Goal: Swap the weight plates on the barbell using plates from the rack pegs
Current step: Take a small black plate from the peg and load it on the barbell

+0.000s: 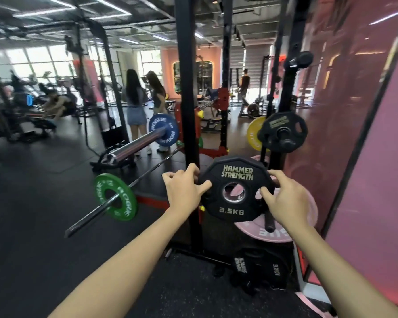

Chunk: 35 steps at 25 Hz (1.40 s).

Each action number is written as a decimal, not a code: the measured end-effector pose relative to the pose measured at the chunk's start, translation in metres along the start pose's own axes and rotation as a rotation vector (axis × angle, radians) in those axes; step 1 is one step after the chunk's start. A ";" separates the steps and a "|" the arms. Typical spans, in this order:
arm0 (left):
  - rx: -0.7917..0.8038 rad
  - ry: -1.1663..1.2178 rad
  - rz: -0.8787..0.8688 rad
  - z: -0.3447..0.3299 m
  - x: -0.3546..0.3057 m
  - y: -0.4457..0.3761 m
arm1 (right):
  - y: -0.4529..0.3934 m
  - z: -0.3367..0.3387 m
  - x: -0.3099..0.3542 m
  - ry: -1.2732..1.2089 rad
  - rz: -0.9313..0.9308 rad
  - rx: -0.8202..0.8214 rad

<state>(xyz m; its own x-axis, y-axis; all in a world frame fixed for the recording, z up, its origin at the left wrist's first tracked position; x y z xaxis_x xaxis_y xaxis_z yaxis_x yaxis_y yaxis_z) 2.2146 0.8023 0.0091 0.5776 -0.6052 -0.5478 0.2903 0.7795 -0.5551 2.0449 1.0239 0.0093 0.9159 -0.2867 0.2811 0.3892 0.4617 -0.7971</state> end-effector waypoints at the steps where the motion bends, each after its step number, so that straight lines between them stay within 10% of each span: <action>1: -0.007 -0.003 0.031 0.013 0.018 0.000 | -0.001 -0.013 0.016 -0.030 0.015 0.028; 18: -0.126 0.091 0.261 0.128 0.312 -0.168 | -0.095 -0.260 0.266 -0.180 0.090 0.097; 35: 0.030 0.206 0.167 0.059 0.367 -0.266 | -0.131 -0.337 0.284 -0.051 0.012 0.078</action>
<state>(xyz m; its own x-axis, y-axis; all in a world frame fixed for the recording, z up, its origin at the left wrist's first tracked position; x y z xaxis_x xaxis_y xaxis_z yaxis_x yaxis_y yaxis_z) 2.3942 0.3825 -0.0077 0.4525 -0.4859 -0.7477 0.2282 0.8737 -0.4297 2.2204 0.5994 0.0134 0.9237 -0.2387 0.2998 0.3826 0.5298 -0.7569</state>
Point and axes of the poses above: each hand's wrist, its own y-axis away from the middle knuckle, its own z-axis out of the back of the hand, x = y × z, the point moved 9 cm from there along -y, towards the middle knuckle, and after that the axes turned 15 degrees about z, right-handed, at the moved point
